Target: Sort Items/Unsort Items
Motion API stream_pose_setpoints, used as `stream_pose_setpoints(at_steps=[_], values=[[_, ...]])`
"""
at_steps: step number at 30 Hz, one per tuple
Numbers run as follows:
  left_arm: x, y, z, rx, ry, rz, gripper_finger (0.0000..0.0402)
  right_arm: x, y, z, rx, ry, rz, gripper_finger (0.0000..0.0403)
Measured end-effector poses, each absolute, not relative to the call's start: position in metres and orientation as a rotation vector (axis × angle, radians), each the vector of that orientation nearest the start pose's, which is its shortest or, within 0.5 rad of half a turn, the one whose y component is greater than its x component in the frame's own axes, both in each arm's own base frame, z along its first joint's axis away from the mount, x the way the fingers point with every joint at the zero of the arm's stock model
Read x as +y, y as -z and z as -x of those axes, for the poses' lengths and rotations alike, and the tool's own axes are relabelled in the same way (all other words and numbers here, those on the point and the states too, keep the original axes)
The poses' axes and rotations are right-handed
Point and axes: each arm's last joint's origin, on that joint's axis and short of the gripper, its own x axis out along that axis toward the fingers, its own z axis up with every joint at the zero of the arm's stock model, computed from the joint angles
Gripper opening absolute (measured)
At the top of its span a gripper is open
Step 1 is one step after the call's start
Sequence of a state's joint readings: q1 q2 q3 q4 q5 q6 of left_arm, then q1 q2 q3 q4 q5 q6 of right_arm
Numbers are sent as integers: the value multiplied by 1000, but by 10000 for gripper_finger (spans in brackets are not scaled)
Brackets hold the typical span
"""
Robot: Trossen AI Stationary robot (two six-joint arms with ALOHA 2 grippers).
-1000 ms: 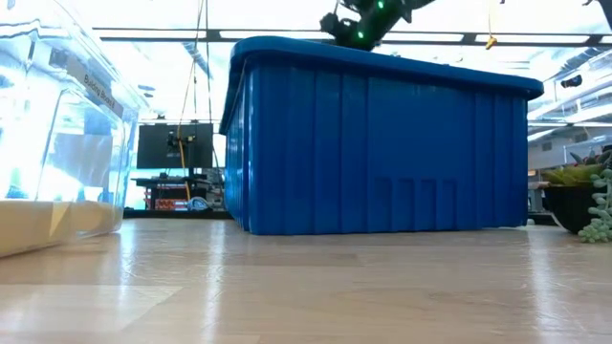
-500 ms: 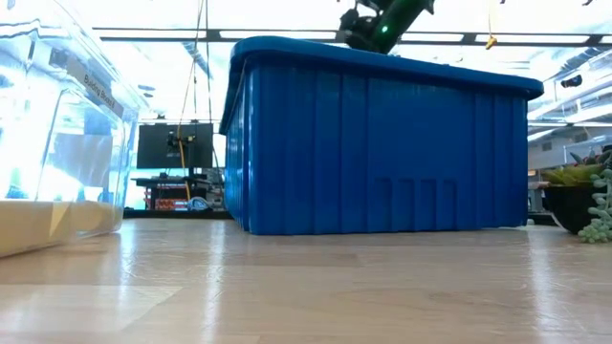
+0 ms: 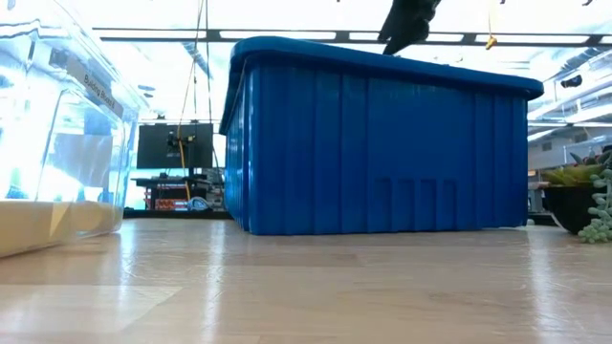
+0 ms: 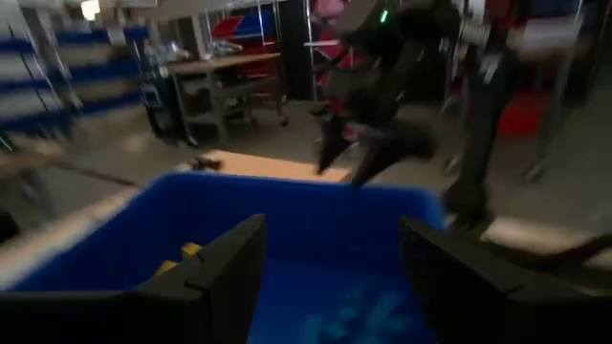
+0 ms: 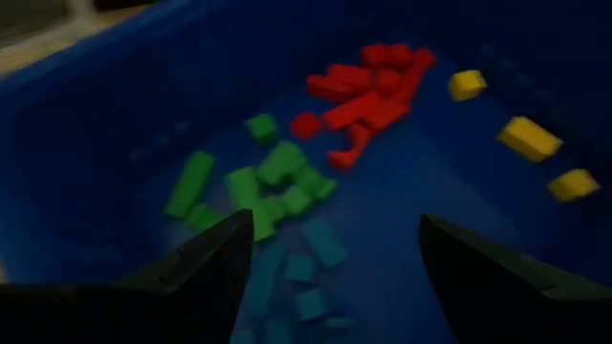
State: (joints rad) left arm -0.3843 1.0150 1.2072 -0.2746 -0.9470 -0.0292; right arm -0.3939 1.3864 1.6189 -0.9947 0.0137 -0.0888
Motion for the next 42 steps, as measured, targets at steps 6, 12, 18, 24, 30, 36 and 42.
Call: stream_pose_setpoints(at_steps=[6,12,18,24,30,36,42], values=[[-50,-410,-217,169,-597,-198,248,-68,-392,-238,763,260,-61,293],[-30,-395,-240,223,-648,-148,248,-61,-367,-233,751,244,-56,293],[7,-387,-250,234,-682,24,248,-68,-359,-232,686,284,-66,293],[37,-381,-251,265,-776,69,248,-76,-357,-248,621,330,-46,293],[60,-372,-263,304,-861,10,248,-97,-347,-280,516,375,-29,293],[71,-345,-284,429,-868,-19,248,-122,-330,-306,468,452,52,293],[71,-322,-298,512,-871,23,248,-161,-314,-321,391,639,31,293]])
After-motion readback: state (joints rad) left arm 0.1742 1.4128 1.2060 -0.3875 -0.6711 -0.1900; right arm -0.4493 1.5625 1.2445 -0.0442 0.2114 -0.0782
